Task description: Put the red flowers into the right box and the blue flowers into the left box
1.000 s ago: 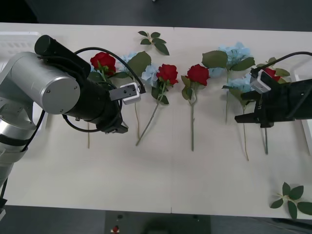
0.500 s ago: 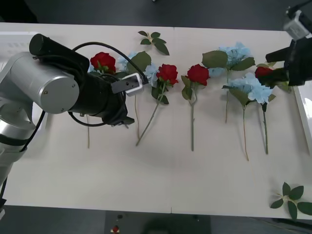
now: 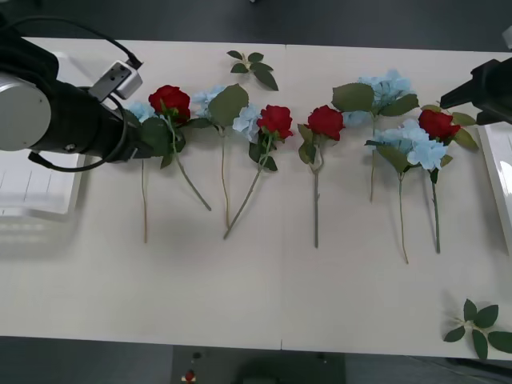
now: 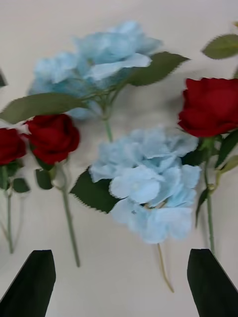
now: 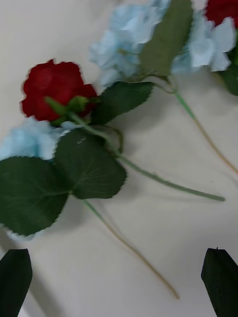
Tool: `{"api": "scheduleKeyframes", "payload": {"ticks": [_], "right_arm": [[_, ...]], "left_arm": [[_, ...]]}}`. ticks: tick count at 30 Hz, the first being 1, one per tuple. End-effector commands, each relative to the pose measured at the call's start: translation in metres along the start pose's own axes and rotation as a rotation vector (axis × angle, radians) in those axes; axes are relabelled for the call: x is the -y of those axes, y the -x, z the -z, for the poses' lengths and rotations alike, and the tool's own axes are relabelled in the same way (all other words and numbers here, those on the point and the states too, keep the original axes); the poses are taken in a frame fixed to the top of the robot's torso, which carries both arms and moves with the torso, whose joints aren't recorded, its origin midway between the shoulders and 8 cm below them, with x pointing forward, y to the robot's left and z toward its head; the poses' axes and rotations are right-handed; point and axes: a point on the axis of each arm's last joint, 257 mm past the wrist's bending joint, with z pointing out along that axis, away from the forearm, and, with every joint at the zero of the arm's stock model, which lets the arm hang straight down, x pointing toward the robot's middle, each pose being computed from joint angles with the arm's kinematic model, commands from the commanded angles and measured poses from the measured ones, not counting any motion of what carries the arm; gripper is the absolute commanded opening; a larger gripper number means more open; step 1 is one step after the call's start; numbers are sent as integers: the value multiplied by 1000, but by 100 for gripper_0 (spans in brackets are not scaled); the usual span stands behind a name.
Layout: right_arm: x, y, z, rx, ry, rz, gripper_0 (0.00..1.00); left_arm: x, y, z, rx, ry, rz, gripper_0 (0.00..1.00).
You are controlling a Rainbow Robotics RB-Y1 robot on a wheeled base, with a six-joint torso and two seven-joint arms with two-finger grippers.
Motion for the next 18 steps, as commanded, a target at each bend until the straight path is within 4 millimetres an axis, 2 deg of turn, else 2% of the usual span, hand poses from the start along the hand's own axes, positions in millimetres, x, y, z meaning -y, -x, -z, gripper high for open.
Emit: {"api": "scheduleKeyframes", "payload": {"ticks": [1, 5, 8, 13, 18], "right_arm": [[20, 22, -22, 19, -96, -26, 78], [56, 28, -38, 23, -179, -69, 77], [77, 20, -52, 3, -219, -107, 78], [107, 11, -58, -16, -281, -130, 78], [133, 2, -65, -21, -341, -101, 78]], "left_arm": [[-58, 6, 5, 44, 131, 122, 100], [-85, 6, -9, 83, 176, 132, 100], [-98, 3, -24, 112, 197, 127, 100], [-99, -13, -50, 83, 195, 137, 100], [-93, -17, -69, 76, 184, 139, 100]]}}
